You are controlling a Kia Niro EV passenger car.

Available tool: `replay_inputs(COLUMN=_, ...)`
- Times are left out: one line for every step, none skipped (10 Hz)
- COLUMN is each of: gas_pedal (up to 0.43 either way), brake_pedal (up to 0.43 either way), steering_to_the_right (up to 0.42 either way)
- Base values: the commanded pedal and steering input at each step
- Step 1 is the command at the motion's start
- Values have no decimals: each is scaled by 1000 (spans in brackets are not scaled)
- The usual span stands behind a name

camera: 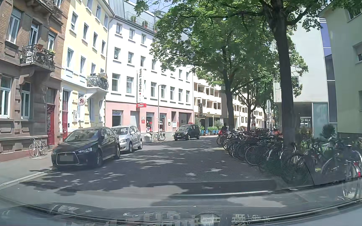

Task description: Follow the waypoints while adhering to traffic rules and regulations

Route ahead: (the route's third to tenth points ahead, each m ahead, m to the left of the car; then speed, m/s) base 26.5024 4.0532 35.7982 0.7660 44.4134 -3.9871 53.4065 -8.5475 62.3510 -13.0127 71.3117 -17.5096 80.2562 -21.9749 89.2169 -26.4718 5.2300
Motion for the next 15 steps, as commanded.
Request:
replay_inputs(gas_pedal=59, brake_pedal=0, steering_to_the_right=3)
replay_inputs(gas_pedal=59, brake_pedal=0, steering_to_the_right=3)
replay_inputs(gas_pedal=59, brake_pedal=0, steering_to_the_right=3)
replay_inputs(gas_pedal=59, brake_pedal=0, steering_to_the_right=3)
replay_inputs(gas_pedal=67, brake_pedal=0, steering_to_the_right=3)
replay_inputs(gas_pedal=67, brake_pedal=0, steering_to_the_right=3)
replay_inputs(gas_pedal=67, brake_pedal=0, steering_to_the_right=3)
replay_inputs(gas_pedal=67, brake_pedal=0, steering_to_the_right=3)
replay_inputs(gas_pedal=67, brake_pedal=0, steering_to_the_right=3)
replay_inputs(gas_pedal=67, brake_pedal=0, steering_to_the_right=3)
replay_inputs(gas_pedal=67, brake_pedal=0, steering_to_the_right=3)
replay_inputs(gas_pedal=67, brake_pedal=0, steering_to_the_right=3)
replay_inputs(gas_pedal=67, brake_pedal=0, steering_to_the_right=3)
replay_inputs(gas_pedal=67, brake_pedal=0, steering_to_the_right=3)
replay_inputs(gas_pedal=67, brake_pedal=0, steering_to_the_right=3)
